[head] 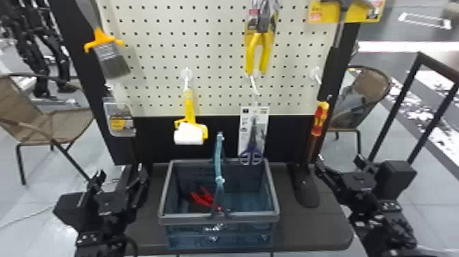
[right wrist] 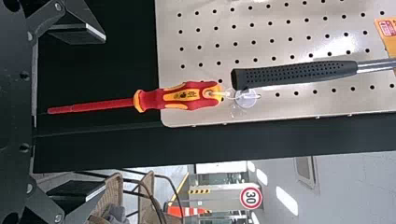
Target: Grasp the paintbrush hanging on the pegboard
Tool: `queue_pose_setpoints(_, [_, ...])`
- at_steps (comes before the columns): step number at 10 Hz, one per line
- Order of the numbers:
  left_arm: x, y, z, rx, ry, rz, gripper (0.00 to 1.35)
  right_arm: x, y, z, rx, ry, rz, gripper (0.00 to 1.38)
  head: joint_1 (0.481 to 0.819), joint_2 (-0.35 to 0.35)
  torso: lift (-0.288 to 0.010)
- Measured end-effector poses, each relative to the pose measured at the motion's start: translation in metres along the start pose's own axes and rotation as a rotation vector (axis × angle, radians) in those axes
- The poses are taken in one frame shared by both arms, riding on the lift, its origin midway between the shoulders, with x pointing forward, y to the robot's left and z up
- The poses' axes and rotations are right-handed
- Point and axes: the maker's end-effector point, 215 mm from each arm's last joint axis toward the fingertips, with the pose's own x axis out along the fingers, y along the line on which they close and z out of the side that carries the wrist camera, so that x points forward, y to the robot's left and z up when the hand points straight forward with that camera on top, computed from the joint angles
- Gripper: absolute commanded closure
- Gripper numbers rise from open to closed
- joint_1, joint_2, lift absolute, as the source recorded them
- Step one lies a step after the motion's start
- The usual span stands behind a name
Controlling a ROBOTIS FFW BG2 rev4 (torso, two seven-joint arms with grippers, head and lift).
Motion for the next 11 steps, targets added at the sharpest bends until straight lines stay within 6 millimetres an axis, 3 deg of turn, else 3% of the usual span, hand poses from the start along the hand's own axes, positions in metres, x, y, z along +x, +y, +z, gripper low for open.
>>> queue_pose_setpoints(6, [0.000, -0.001, 0.000, -0.013, 0.002, 0.000, 0.32, 0.000, 0.000, 0.000, 0.002, -0.002, 0.000, 0.18, 0.549, 0.000, -0.100])
queue_pose_setpoints(8, [0.007, -0.011, 0.018, -0.016, 0.025, -0.029, 0.32, -0.001, -0.001, 0.000, 0.005, -0.002, -0.002, 0.18, 0.549, 0.000, -0.100])
queue_pose_setpoints(11, [0.026, -0.015, 0.064, -0.038, 0.091, -0.121, 0.32, -0.001, -0.001, -0.001, 0.005, -0.002, -0.003, 0.18, 0.549, 0.000, -0.100])
